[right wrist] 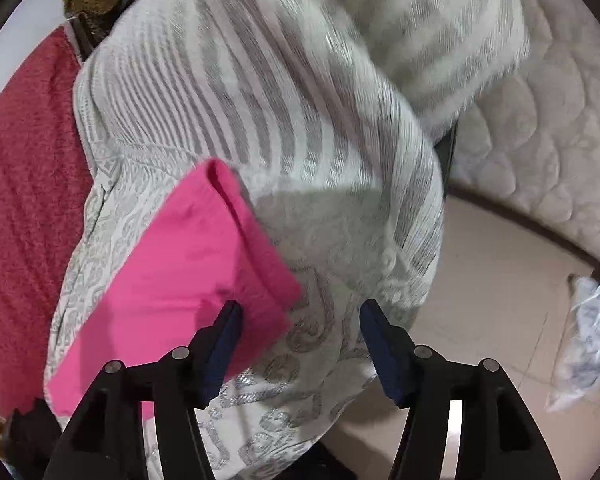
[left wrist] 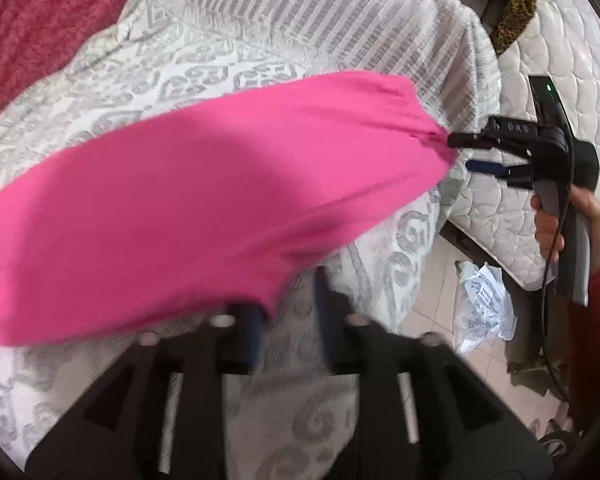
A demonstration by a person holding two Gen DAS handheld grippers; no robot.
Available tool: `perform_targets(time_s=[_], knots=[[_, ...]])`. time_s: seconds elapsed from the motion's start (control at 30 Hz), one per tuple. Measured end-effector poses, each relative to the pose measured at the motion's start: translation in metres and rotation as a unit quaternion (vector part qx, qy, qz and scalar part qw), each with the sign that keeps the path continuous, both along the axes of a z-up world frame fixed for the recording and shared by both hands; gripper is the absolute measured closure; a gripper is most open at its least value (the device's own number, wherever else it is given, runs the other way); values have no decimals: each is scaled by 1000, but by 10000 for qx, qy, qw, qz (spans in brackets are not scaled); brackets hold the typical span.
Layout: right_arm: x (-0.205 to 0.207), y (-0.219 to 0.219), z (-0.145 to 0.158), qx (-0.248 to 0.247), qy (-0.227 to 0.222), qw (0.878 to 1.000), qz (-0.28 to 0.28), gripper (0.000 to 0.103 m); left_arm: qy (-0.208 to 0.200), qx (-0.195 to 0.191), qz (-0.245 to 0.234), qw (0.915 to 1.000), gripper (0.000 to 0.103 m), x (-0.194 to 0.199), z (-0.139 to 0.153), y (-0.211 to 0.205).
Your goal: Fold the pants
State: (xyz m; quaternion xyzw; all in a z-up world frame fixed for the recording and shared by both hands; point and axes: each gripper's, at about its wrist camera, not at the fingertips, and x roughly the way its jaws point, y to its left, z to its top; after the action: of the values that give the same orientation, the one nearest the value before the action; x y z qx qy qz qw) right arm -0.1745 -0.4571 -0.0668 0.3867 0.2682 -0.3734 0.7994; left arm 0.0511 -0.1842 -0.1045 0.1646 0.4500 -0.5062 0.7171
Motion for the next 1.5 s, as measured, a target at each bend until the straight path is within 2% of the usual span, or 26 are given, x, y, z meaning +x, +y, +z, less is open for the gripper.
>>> perform_targets(time_s=[0.03,0.1,0.17,0.2,0.27,0.33,0.37,0.4,0.47,0.6,0.67,0.73,0.83,0.93,1.0,1.03,1.23,1.27,1.33,1.37,1.43,1.5], knots=[[-2,6,10,-239,102,9995,-161,41,-122,-19,40,9999,58,-3,6,10],[-1,19,28,-775,305,9961,-301,41,-328,-36,226,9992,56,-2,16,34],[6,38,45,-1228,373,9917,-120,40,-328,-29,634,9974,56,10,22,67],[10,47,50,-1372,317,9899,143,40,-287,-40,886,9956,56,18,23,86],[33,70,58,-1473,168,9849,895,40,-149,-97,1689,9855,56,46,23,138],[73,103,58,-1481,56,9711,1872,40,46,-164,2586,9658,56,78,17,196],[94,121,57,-1484,72,9617,2305,40,118,-175,2906,9566,56,89,15,217],[117,141,55,-1510,121,9498,2736,40,226,-205,3449,9381,56,106,11,254],[159,183,49,-1565,213,9263,3420,40,292,-314,4004,9154,56,128,7,301],[234,263,34,-1611,396,8780,4490,40,328,-444,4762,8776,56,178,-5,377],[264,303,24,-1975,649,8506,4829,40,446,-542,4882,8699,53,199,-14,396],[292,340,13,-2475,980,8172,5112,40,607,-618,5073,8574,53,235,-29,412],[316,379,-6,-3065,1279,7729,5407,40,933,-877,5198,8447,53,281,-48,425],[343,407,-22,-3521,1565,7372,5551,40,1146,-977,5343,8318,53,314,-64,433],[357,420,-32,-3709,1730,7205,5598,40,1341,-1003,5384,8259,53,327,-76,435],[363,423,-36,-3785,1794,7129,5624,40,1346,-1152,5374,8245,53,331,-79,437],[391,443,-63,-4412,2074,6821,5450,40,1047,-1341,5228,8353,55,342,-80,430],[393,446,-65,-4587,1991,6767,5404,40,978,-1285,5235,8366,59,342,-80,428],[396,454,-68,-4915,2003,6627,5284,40,884,-1152,5251,8386,89,348,-77,428],[399,457,-70,-5063,2003,6557,5231,40,955,-1231,5231,8379,92,351,-79,433],[407,465,-76,-5365,2042,6390,5119,40,1158,-1442,5270,8295,94,354,-81,438],[413,472,-80,-5578,2041,6262,5051,41,1133,-1490,5252,8301,94,354,-78,440]])
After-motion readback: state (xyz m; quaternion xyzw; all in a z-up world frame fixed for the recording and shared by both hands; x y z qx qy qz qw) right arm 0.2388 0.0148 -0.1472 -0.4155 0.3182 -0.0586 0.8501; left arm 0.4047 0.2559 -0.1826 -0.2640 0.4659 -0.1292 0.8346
